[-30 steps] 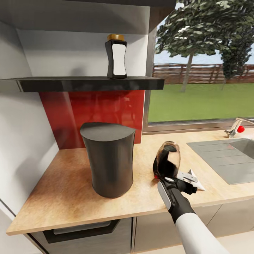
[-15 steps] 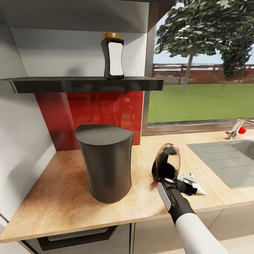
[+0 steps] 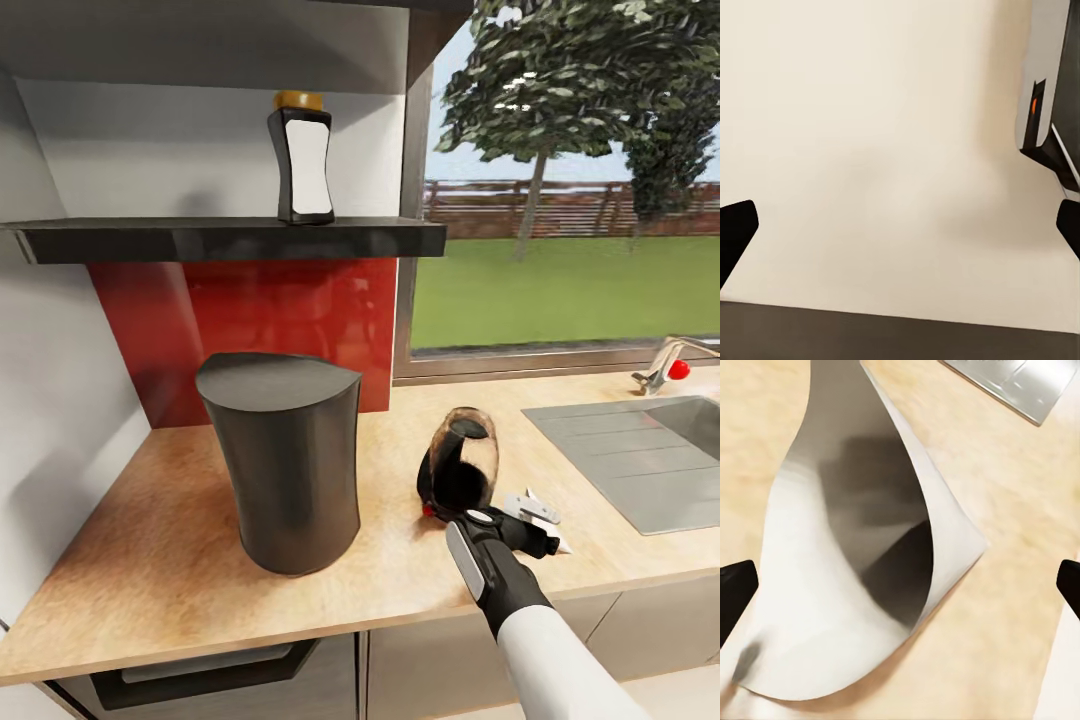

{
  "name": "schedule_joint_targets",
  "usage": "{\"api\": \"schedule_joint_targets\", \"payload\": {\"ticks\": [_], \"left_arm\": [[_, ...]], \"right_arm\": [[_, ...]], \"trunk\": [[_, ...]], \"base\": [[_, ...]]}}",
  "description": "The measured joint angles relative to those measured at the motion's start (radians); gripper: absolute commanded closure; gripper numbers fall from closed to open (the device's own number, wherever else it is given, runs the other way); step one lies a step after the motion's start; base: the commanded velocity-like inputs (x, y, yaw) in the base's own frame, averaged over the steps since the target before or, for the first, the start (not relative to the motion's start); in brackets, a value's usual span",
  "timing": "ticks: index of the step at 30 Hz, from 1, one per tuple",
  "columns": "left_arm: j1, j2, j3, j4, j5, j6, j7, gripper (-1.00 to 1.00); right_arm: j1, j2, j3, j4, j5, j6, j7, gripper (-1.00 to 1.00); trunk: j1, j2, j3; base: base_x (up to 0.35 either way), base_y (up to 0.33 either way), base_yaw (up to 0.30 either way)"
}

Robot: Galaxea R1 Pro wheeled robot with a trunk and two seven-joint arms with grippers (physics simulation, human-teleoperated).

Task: Set up a coffee station on the kitchen countertop: keep the coffee maker on the countertop, move the bottle of coffee from the kitchen shelf to the counter next to the coffee maker, place a paper coffee filter on top of the coffee maker, put the saucer next to the coffee maker with the coffee cup on the saucer, and place the electric kettle next to the coffee maker.

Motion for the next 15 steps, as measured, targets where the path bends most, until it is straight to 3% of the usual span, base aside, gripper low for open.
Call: {"api": "schedule_joint_targets", "payload": {"ticks": [13,15], "left_arm": [[0.000,0.000,0.001,0.000,0.000,-0.001,0.000,-1.00],[0.003,-0.011,0.005,0.002,0.005,0.010,0.004,-1.00]], "right_arm": [[0.000,0.000,0.002,0.002,-0.001,0.000,0.009,-1.00],[0.000,0.011,0.005,0.013,-0.003,-0.011,0.011,-1.00]], "trunk": [[0.000,0.000,0.000],[0.000,0.000,0.000]], "base": [[0.000,-0.002,0.000],[0.000,0.000,0.000]]}}
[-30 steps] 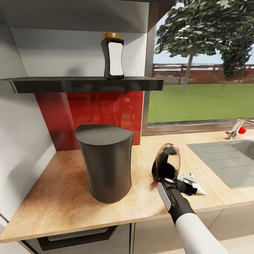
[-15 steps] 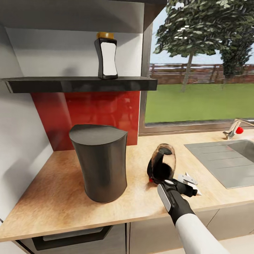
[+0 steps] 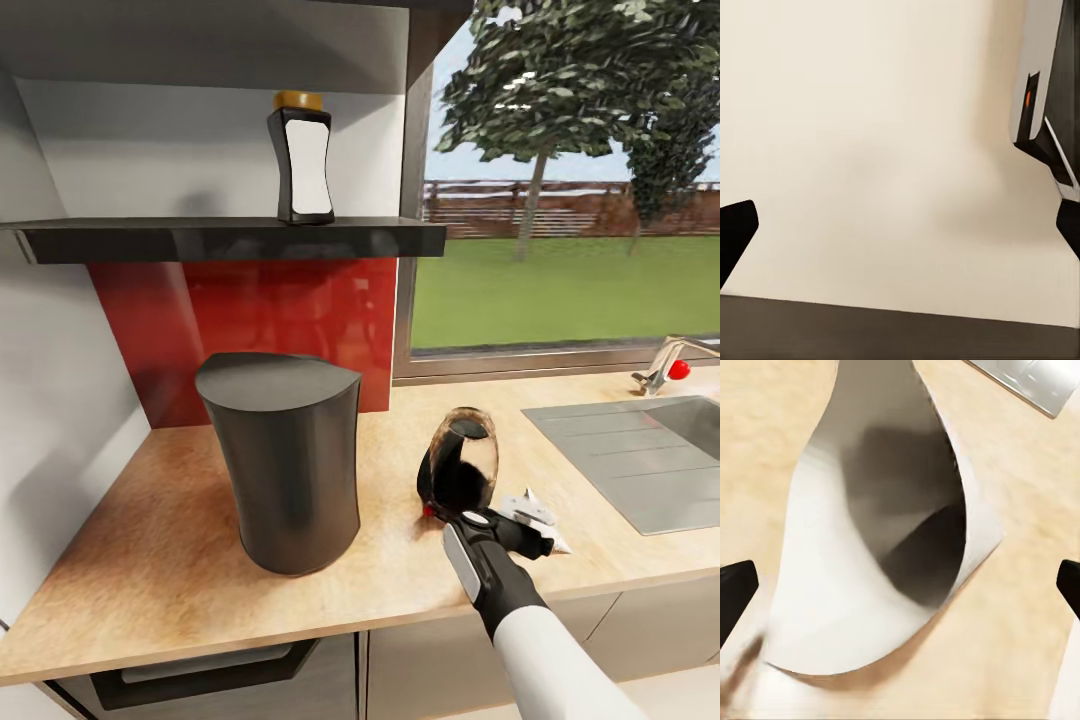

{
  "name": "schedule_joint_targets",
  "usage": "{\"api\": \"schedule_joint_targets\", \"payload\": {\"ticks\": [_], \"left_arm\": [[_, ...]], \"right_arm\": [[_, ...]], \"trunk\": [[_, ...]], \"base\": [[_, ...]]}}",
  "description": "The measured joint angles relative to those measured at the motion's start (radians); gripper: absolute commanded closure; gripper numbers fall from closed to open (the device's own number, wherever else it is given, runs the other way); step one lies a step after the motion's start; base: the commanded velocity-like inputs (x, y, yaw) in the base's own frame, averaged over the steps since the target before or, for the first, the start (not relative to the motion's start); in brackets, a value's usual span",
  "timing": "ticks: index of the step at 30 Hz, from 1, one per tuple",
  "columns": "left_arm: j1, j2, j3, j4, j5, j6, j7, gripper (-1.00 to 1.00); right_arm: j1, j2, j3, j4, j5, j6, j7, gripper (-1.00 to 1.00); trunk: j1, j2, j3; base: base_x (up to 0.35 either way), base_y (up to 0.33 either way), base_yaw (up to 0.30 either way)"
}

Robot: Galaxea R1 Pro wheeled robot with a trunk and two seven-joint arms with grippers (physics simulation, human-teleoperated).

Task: Set up a coffee station on the kitchen countertop: keep the coffee maker on the countertop, move the bottle of coffee from the kitchen shelf to the counter next to the coffee maker, place a paper coffee filter on top of the coffee maker, put the saucer next to the coffee maker with the coffee cup on the saucer, and place the electric kettle next to the coffee maker.

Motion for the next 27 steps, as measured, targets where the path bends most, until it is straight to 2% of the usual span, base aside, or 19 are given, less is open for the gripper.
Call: {"api": "schedule_joint_targets", "payload": {"ticks": [3,7,27], "left_arm": [[0.000,-0.005,-0.001,0.000,-0.001,0.017,-0.001,-1.00],[0.000,-0.005,-0.003,-0.001,-0.003,0.010,-0.003,-1.00],[0.000,-0.005,-0.004,-0.001,-0.003,0.000,-0.003,-1.00]], "right_arm": [[0.000,0.016,0.000,0.017,0.000,-0.015,0.000,-1.00],[0.000,0.018,-0.001,0.027,0.001,-0.010,0.001,-1.00],[0.000,0.017,-0.001,0.134,-0.001,-0.121,0.002,-1.00]], "trunk": [[0.000,0.000,0.000],[0.000,0.000,0.000],[0.000,0.000,0.000]], "base": [[0.000,0.000,0.000],[0.000,0.000,0.000],[0.000,0.000,0.000]]}}
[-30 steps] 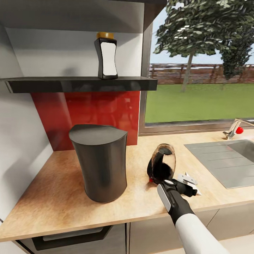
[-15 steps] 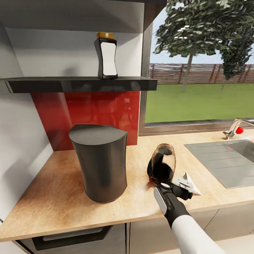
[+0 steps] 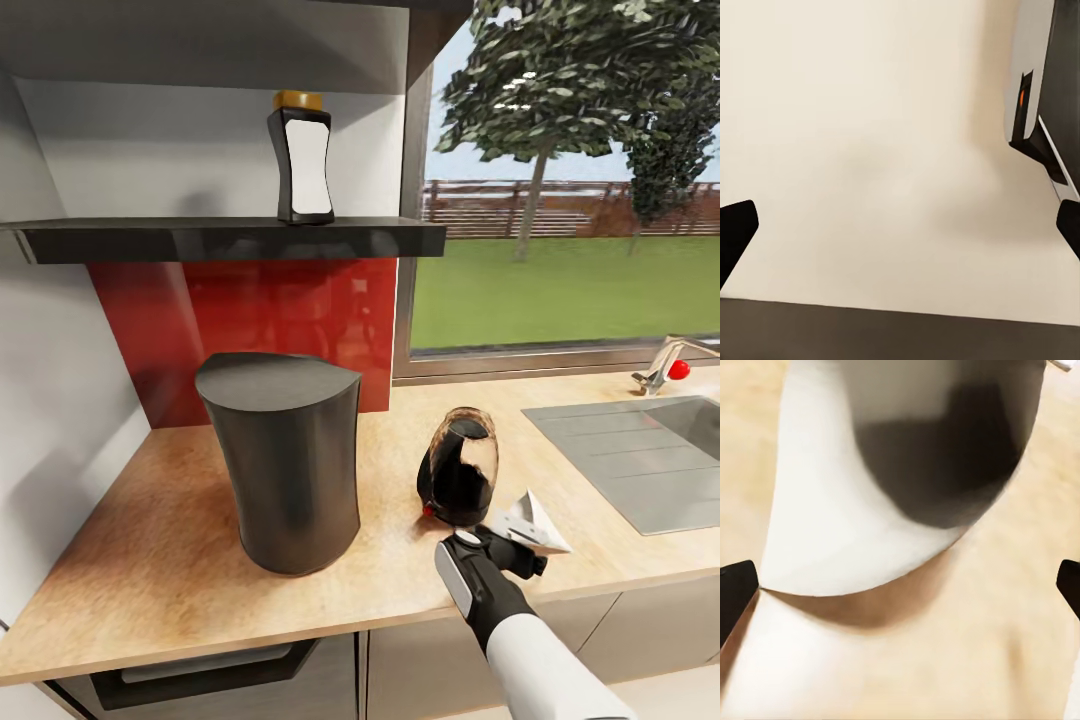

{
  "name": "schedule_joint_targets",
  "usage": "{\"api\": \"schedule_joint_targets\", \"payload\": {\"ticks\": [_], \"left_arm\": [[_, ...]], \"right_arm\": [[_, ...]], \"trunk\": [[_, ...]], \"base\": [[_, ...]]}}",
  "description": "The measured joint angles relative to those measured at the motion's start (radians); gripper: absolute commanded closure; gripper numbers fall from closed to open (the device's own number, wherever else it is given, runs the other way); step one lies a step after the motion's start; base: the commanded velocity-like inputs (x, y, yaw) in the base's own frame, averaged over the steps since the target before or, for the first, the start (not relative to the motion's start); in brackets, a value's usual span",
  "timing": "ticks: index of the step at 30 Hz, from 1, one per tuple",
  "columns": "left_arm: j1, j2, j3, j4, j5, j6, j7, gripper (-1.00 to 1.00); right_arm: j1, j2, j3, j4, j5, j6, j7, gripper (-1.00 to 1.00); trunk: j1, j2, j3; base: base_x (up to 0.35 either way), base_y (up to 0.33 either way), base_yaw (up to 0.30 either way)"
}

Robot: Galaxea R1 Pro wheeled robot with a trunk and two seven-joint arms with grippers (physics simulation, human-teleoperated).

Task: Set up a coffee station on the kitchen countertop: keep the coffee maker on the countertop, move the bottle of coffee from the kitchen shelf to the counter next to the coffee maker, place a paper coffee filter on top of the coffee maker, put the saucer next to the coffee maker with the coffee cup on the saucer, and place the electric kettle next to the coffee maker.

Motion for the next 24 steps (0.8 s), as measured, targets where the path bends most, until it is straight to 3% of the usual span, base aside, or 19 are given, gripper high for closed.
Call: {"api": "schedule_joint_targets", "payload": {"ticks": [9,24], "left_arm": [[0.000,0.000,0.000,0.000,0.000,0.001,-0.003,-1.00],[0.000,0.000,0.000,0.001,0.000,0.001,-0.003,-1.00]], "right_arm": [[0.000,-0.001,0.000,0.002,0.000,-0.049,0.000,-1.00],[0.000,-0.002,-0.001,0.002,0.000,-0.049,0.000,-1.00]], "trunk": [[0.000,0.000,0.000],[0.000,0.000,0.000]], "base": [[0.101,-0.063,0.000],[0.010,-0.007,0.000]]}}
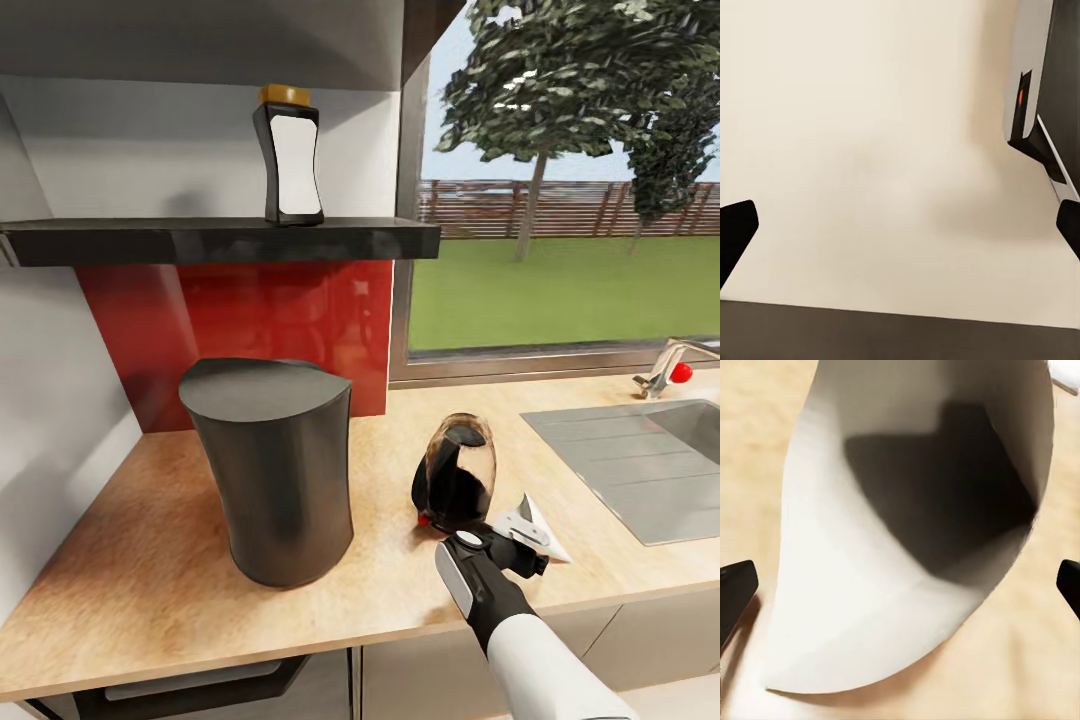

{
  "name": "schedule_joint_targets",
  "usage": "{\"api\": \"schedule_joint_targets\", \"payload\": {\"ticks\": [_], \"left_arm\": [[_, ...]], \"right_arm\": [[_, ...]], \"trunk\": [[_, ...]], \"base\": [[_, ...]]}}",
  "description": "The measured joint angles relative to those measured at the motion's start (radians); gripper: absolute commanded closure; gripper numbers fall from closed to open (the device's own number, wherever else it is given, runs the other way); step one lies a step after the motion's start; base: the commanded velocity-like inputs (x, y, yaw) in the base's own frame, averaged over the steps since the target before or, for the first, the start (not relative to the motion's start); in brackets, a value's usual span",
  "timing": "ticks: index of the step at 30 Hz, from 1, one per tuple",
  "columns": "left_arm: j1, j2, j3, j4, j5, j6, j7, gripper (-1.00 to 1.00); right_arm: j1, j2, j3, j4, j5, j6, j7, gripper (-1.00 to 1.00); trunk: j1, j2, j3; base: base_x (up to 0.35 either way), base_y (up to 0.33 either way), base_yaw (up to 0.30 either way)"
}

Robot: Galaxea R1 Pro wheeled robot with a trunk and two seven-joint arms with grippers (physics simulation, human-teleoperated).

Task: Set up a coffee station on the kitchen countertop: keep the coffee maker on the countertop, move the bottle of coffee from the kitchen shelf to the counter next to the coffee maker, place a paper coffee filter on top of the coffee maker, put the saucer next to the coffee maker with the coffee cup on the saucer, and place the electric kettle next to the coffee maker.

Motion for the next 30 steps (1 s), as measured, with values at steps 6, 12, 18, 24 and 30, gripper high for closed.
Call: {"api": "schedule_joint_targets", "payload": {"ticks": [6,12,18,24,30], "left_arm": [[0.000,0.000,0.000,0.000,0.000,0.000,0.000,-1.00],[0.000,0.000,0.000,0.000,0.000,0.000,0.000,-1.00],[0.000,0.000,0.000,0.000,0.000,0.000,0.001,-1.00],[0.000,0.000,0.000,0.000,0.000,0.000,0.001,-1.00],[0.000,0.000,0.000,-0.001,0.000,0.000,0.001,-1.00]], "right_arm": [[0.000,0.000,0.000,0.001,0.000,0.000,0.000,-1.00],[0.000,0.000,0.000,0.000,0.000,0.000,0.000,-1.00],[0.000,0.000,0.000,0.000,0.000,0.000,0.000,-1.00],[0.000,0.000,0.000,0.001,0.000,0.000,0.000,-1.00],[0.000,0.000,0.000,0.000,0.000,0.000,0.000,-1.00]], "trunk": [[0.000,0.000,0.000],[0.000,0.000,0.000],[0.000,0.000,0.000],[0.000,0.000,0.000],[0.000,0.000,0.000]], "base": [[0.000,0.000,0.000],[0.000,-0.051,0.000],[0.000,-0.083,0.000],[0.000,-0.011,0.000],[0.000,-0.001,0.000]]}}
